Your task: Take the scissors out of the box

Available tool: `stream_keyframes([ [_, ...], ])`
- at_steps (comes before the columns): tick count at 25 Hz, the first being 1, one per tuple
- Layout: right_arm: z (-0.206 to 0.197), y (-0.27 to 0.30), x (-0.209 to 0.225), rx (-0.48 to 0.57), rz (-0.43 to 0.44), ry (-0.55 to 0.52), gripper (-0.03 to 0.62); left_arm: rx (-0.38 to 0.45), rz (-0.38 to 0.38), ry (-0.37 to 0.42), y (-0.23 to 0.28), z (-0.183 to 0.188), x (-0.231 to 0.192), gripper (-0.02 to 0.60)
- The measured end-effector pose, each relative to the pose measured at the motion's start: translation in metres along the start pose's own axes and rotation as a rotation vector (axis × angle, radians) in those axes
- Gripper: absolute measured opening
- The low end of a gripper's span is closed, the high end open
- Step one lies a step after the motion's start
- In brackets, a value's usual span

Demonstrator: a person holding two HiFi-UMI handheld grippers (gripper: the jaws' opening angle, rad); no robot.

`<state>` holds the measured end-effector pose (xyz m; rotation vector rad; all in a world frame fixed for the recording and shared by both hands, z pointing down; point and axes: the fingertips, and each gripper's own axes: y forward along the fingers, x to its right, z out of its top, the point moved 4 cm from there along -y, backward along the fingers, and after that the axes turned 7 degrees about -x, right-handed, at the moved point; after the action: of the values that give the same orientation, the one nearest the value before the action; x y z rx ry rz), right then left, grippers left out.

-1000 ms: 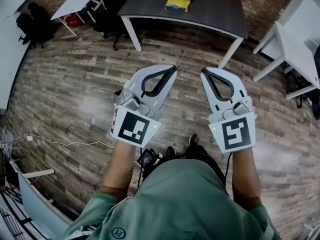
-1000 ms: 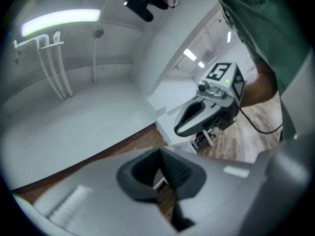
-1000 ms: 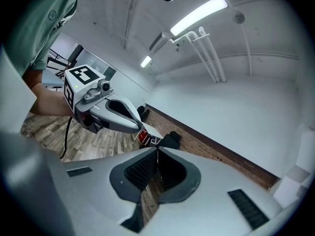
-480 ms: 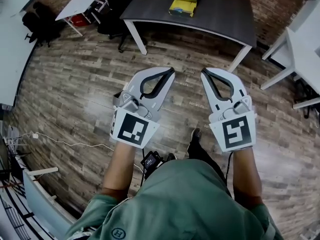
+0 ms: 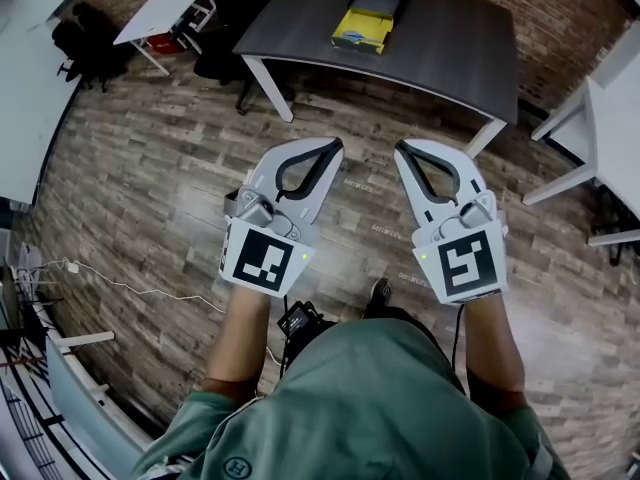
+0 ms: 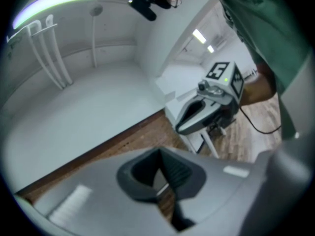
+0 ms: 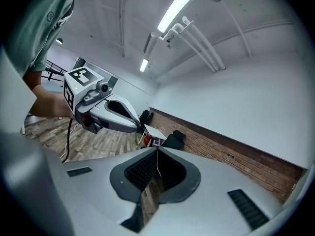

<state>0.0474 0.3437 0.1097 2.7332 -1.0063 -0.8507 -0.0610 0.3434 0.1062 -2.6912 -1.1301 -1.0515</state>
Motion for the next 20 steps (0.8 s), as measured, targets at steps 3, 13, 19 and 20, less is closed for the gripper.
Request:
stream_keyframes([
  [3, -0.010, 0.006, 0.022, 0.013, 0.009, -0.001, 0.008, -0.016, 0.016, 0.005, 0.021, 0.003, -0.004, -0.002],
  [13, -0.028, 0.021, 0.053, 0.012, 0.027, 0.009, 0.008, -0.034, 0.023, 0.012, 0.056, 0.005, -0.013, -0.002],
  [19, -0.036, 0.042, 0.072, -0.014, 0.005, 0.017, 0.008, -0.012, 0.009, 0.009, 0.080, -0.008, -0.033, -0.002],
  [20, -0.037, 0.047, 0.076, -0.021, 0.002, 0.015, 0.008, -0.009, 0.006, 0.007, 0.086, -0.011, -0.037, -0.002],
])
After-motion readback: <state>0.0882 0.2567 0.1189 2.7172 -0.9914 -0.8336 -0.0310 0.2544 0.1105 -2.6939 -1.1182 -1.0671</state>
